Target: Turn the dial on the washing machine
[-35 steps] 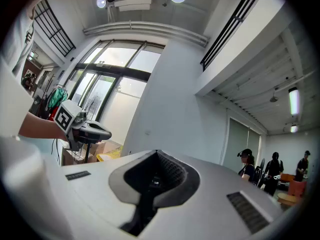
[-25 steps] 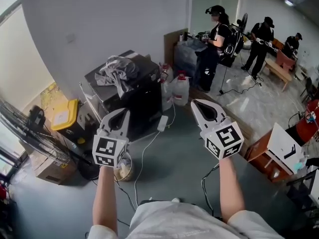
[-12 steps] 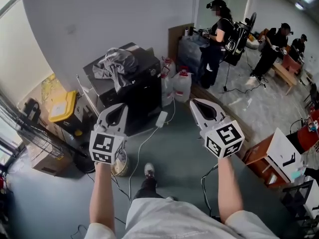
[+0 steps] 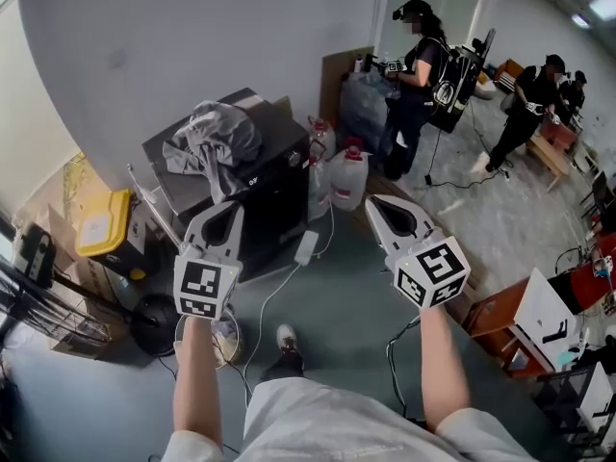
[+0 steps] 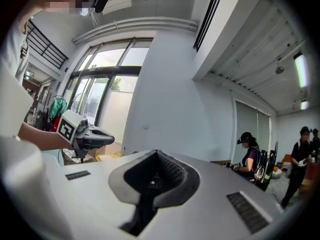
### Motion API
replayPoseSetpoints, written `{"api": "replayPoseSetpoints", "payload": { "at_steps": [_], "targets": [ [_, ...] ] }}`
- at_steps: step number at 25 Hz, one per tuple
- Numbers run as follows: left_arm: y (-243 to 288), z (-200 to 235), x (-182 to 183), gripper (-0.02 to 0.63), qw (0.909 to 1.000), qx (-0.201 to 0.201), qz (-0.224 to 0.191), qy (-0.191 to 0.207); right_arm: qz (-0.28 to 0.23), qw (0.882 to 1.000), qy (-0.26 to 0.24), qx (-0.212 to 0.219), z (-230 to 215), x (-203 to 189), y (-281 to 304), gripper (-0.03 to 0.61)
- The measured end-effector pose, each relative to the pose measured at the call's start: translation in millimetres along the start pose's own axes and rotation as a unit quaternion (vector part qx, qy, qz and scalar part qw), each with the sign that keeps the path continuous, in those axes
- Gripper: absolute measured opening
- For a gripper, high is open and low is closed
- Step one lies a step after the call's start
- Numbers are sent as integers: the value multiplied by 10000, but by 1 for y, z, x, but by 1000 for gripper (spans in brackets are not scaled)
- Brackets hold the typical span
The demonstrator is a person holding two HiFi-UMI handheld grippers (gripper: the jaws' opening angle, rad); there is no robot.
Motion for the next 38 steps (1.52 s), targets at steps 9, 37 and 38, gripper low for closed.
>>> {"api": "replayPoseSetpoints", "payload": {
  "at_steps": [9, 37, 38],
  "targets": [
    [93, 71, -42, 8, 9998, -151, 68, -97, 231, 9997, 29, 75, -38, -30, 118, 15],
    [199, 116, -200, 8, 9833, 492, 1351, -1115, 1438, 9847, 318, 935, -109, -196, 289, 78],
    [202, 117, -207, 8, 9821, 535, 1412, -1126, 1482, 9829, 375, 1025, -110, -206, 297, 106]
  ]
}}
Point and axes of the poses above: the fingertips, and each gripper's own axes: y forward along the fingers, z to its left, x out of its top, the point moved 1 cm from there along -y, backward along the fingers, and after that the axes turned 6 degrees about -z, right-handed, at the moved point
